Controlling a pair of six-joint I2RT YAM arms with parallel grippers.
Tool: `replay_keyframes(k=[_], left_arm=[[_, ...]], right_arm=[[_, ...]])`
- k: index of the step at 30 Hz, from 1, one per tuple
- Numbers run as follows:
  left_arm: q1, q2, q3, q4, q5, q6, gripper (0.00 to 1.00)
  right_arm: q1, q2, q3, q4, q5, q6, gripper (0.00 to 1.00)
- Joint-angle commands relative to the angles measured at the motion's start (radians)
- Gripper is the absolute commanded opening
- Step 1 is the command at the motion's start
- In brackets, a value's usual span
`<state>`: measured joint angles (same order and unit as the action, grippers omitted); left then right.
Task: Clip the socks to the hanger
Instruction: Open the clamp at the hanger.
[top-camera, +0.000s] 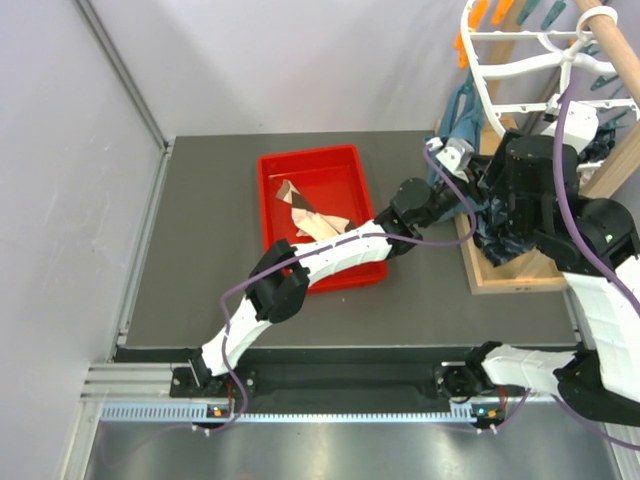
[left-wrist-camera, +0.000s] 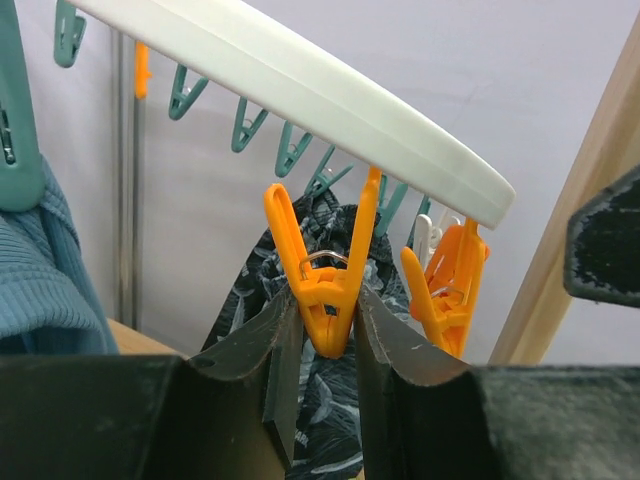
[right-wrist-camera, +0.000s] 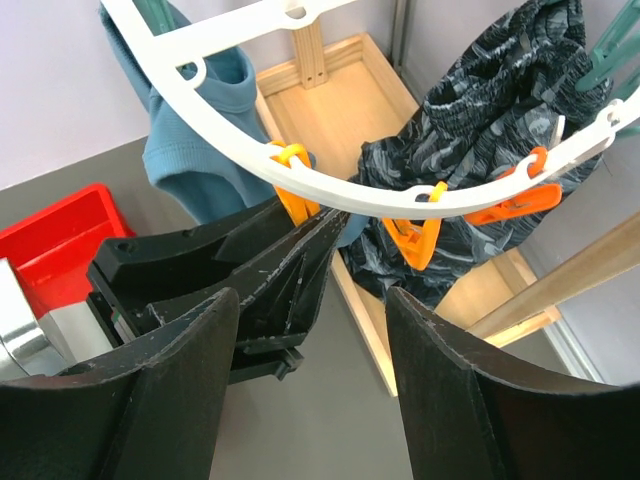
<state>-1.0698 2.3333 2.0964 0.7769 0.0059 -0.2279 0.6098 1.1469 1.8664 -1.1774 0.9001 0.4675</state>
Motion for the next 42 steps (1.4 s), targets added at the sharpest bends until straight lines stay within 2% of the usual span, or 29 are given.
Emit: replay_keyframes(k=[1, 3, 8, 15, 27, 35, 42], left_arm=[[-0.010, -0.002, 0.027, -0.014, -0.037, 0.044, 0.04], [-0.024, -0.022, 0.011, -0.015, -0.073, 0.096, 0.00], [-0.076, -0.061, -0.047, -0.007, -0.177, 0.220, 0.00], [-0.125, -0.083, -0.087, 0.024, -0.244, 0.387, 0.00], [-0.150, -0.126, -0.179, 0.127, -0.250, 0.485, 0.00], [-0.154, -0.144, -0.210, 0.171, -0.222, 0.544, 0.00], [-0.157, -0.144, -0.219, 0.196, -0.219, 0.558, 0.00]], right_arm=[[-0.019, 0.011, 0.030, -0.004, 0.039, 0.026, 0.61], [-0.022, 0.016, 0.028, -0.005, 0.045, 0.043, 0.61], [-0.036, 0.025, 0.025, -0.004, 0.054, 0.072, 0.60], [-0.071, 0.019, -0.010, 0.032, 0.026, 0.091, 0.57], [-0.101, 0.010, -0.092, 0.129, -0.055, 0.131, 0.56], [-0.113, 0.037, -0.081, 0.167, -0.084, 0.129, 0.58], [-0.197, 0.057, -0.082, 0.168, -0.155, 0.140, 0.61]])
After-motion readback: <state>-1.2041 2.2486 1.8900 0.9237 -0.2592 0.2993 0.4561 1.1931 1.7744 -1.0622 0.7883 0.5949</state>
